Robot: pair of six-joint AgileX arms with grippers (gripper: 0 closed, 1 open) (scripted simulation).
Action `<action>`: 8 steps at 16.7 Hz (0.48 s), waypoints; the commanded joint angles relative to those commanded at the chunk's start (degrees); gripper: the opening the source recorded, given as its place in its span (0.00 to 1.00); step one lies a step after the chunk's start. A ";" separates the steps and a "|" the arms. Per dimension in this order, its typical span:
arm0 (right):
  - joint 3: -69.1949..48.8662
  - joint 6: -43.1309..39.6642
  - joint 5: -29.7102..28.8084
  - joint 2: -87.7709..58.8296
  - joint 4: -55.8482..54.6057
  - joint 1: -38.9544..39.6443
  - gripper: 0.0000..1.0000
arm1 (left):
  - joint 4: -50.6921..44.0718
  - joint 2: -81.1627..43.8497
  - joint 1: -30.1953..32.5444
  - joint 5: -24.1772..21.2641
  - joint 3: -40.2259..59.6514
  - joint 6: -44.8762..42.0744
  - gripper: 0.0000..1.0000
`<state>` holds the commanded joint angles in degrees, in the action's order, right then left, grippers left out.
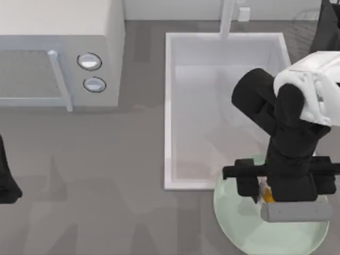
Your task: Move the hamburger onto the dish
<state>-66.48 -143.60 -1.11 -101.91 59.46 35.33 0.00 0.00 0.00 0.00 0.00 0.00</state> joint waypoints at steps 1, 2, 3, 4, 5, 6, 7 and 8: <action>0.97 -0.15 0.09 -0.55 -1.41 0.03 0.00 | 0.00 0.00 0.00 0.00 0.00 0.00 1.00; 1.76 -0.23 0.06 -0.96 -2.74 0.01 0.00 | 0.00 0.00 0.00 0.00 0.00 0.00 1.00; 2.36 -0.21 -0.06 -1.17 -3.83 -0.05 0.00 | 0.00 0.00 0.00 0.00 0.00 0.00 1.00; 2.73 -0.21 -0.21 -1.23 -4.60 -0.07 0.00 | 0.00 0.00 0.00 0.00 0.00 0.00 1.00; 2.85 -0.24 -0.28 -1.24 -4.87 -0.04 0.00 | 0.00 0.00 0.00 0.00 0.00 0.00 1.00; 2.85 -0.24 -0.28 -1.24 -4.87 -0.04 0.00 | 0.00 0.00 0.00 0.00 0.00 0.00 1.00; 2.85 -0.24 -0.28 -1.24 -4.87 -0.04 0.00 | 0.00 0.00 0.00 0.00 0.00 0.00 1.00; 2.85 -0.24 -0.28 -1.24 -4.87 -0.04 0.00 | 0.00 0.00 0.00 0.00 0.00 0.00 1.00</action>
<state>-63.63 -143.84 -1.39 -103.15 54.59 35.29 0.00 0.00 0.00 0.00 0.00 0.00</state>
